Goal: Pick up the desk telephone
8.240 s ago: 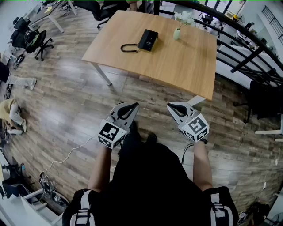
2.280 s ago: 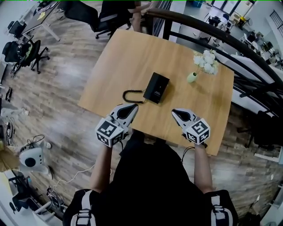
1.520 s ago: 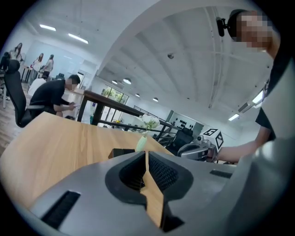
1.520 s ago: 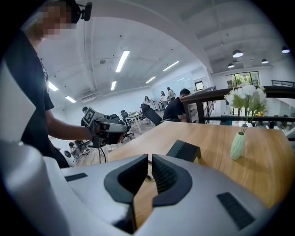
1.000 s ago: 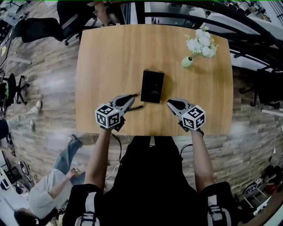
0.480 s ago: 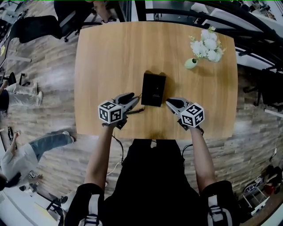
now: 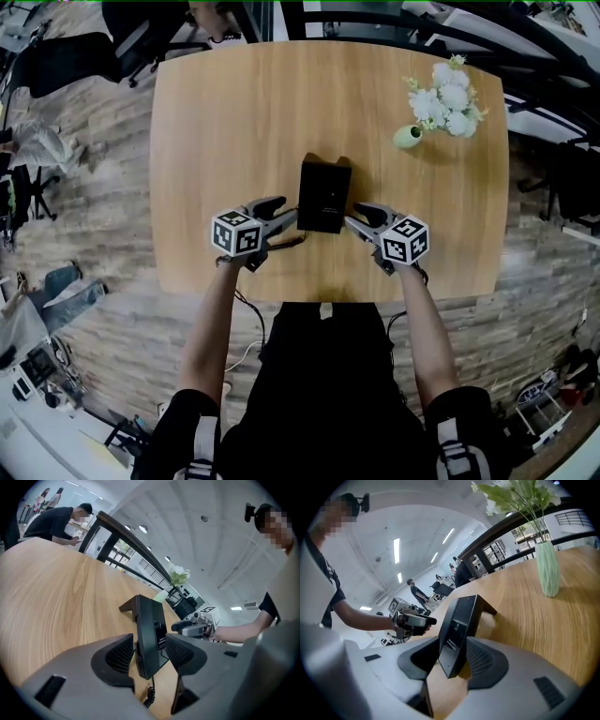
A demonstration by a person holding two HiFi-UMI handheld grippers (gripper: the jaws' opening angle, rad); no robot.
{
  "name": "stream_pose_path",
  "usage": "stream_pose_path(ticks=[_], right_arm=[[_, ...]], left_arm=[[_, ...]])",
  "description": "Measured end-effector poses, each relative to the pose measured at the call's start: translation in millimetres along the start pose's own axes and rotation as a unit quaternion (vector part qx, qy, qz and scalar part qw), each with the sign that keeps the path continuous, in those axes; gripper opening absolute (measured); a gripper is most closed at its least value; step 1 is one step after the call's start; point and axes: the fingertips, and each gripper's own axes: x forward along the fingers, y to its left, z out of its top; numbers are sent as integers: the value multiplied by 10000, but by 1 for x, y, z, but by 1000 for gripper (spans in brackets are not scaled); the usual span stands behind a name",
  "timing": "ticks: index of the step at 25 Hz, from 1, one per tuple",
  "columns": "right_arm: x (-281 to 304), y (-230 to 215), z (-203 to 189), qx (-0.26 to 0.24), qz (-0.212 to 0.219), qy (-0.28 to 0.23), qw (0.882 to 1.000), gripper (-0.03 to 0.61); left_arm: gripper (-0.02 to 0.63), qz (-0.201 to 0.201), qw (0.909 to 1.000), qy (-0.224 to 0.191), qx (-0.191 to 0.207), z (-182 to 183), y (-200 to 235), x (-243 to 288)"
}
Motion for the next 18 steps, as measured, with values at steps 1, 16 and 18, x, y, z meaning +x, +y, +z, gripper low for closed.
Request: stream_pose_path(ticks=[1,16,18], right_arm=[[2,-4,0,58,7,-13,10000,175],[37,-22,1,367,246,70,9990,227],[42,-22,-1,384,292,85,9988,231]], left_arm=[[218,-24,10000,49,5,-1,2,4],[245,-264,9994,200,-56,-1,17,39],[250,-328,9992,207,-104,-2,17,44]])
